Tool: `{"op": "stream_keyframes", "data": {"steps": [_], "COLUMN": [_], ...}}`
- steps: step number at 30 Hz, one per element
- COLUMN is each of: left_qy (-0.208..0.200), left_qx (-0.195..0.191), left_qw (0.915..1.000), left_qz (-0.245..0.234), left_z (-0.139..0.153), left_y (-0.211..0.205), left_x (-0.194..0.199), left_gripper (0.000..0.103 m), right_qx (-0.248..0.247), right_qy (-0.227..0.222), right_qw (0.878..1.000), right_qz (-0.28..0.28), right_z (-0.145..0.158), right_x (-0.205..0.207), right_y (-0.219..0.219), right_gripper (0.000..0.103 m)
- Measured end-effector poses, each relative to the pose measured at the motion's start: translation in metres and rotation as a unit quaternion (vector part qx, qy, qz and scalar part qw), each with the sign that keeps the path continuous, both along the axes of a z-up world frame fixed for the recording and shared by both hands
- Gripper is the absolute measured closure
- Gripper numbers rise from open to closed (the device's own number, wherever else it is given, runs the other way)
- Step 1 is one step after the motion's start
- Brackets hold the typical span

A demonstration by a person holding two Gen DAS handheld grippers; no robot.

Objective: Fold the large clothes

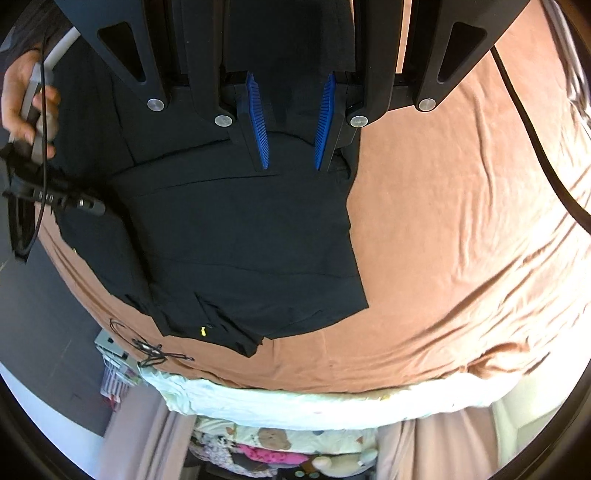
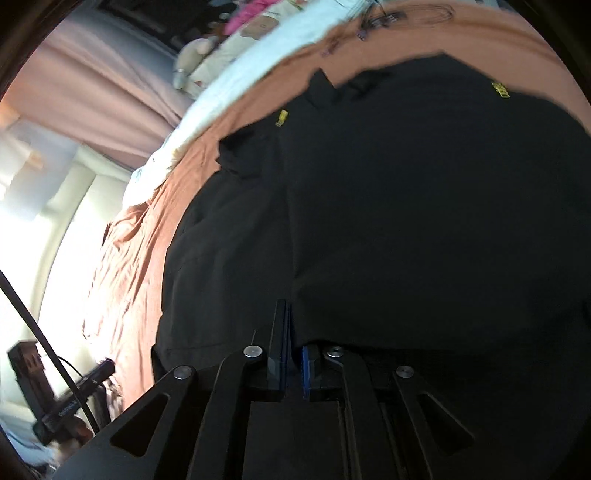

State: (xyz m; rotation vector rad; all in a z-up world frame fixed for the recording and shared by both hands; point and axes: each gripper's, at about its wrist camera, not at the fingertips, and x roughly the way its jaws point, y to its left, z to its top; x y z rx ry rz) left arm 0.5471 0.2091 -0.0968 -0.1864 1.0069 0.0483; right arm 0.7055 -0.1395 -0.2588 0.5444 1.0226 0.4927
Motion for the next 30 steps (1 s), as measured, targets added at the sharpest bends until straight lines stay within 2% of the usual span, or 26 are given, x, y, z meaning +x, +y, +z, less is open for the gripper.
{"op": "stream_keyframes", "data": {"steps": [1,2,4,7,9,11,16,18,19,20,22,24,25,27,30], "left_qy": [0.0,-0.001,-0.003,-0.008,-0.009,-0.008,0.007,0.014,0.017,0.019,0.024,0.028,0.028,0.028,0.026], "left_qx": [-0.004,-0.004,-0.001,0.002,0.004,0.008,0.015,0.015,0.014,0.012,0.008,0.003,0.0,-0.004,-0.001], "left_qw": [1.0,1.0,1.0,0.9997,0.9996,0.9995,0.9995,0.9996,0.9996,0.9996,0.9996,0.9996,0.9996,0.9996,0.9997], "left_qz": [0.0,-0.002,-0.009,-0.021,-0.027,-0.029,-0.027,-0.021,-0.018,-0.015,-0.009,-0.003,-0.001,0.001,0.0], "left_z": [0.0,0.001,0.005,0.012,0.014,0.014,-0.002,-0.011,-0.016,-0.02,-0.029,-0.035,-0.037,-0.039,-0.036], "left_y": [-0.001,-0.004,-0.011,-0.021,-0.025,-0.028,-0.025,-0.022,-0.019,-0.017,-0.013,-0.008,-0.007,-0.004,-0.001], "left_x": [-0.001,-0.001,-0.003,-0.004,-0.005,-0.005,0.002,0.006,0.008,0.01,0.012,0.014,0.014,0.012,0.005], "left_gripper": [0.075,0.075,0.075,0.075,0.075,0.075,0.075,0.075,0.075,0.075,0.075,0.075,0.075,0.075,0.075], "right_qx": [0.005,0.019,0.029,0.051,0.085,0.096,0.119,0.126,0.131,0.139,0.145,0.139,0.135,0.133,0.14], "right_qy": [0.002,-0.003,-0.009,-0.009,0.005,0.019,0.026,0.019,0.016,0.011,-0.005,-0.034,-0.05,-0.086,-0.132], "right_qw": [1.0,1.0,0.999,0.996,0.99,0.977,0.952,0.948,0.947,0.946,0.944,0.946,0.948,0.951,0.958], "right_qz": [-0.002,-0.008,-0.023,-0.067,-0.114,-0.188,-0.282,-0.291,-0.293,-0.294,-0.297,-0.293,-0.285,-0.265,-0.212], "right_z": [0.0,0.004,0.008,0.011,0.005,-0.004,-0.022,-0.026,-0.029,-0.03,-0.031,-0.017,-0.02,-0.016,0.007], "right_x": [-0.005,-0.009,-0.012,-0.017,-0.022,-0.031,-0.03,-0.019,-0.015,-0.012,-0.012,-0.014,-0.023,-0.032,-0.026], "right_y": [-0.003,-0.011,-0.036,-0.067,-0.094,-0.126,-0.163,-0.151,-0.15,-0.151,-0.133,-0.126,-0.129,-0.124,-0.093], "right_gripper": [0.081,0.054,0.024,0.024,0.024,0.024,0.026,0.042,0.059,0.069,0.082,0.088,0.091,0.092,0.094]}}
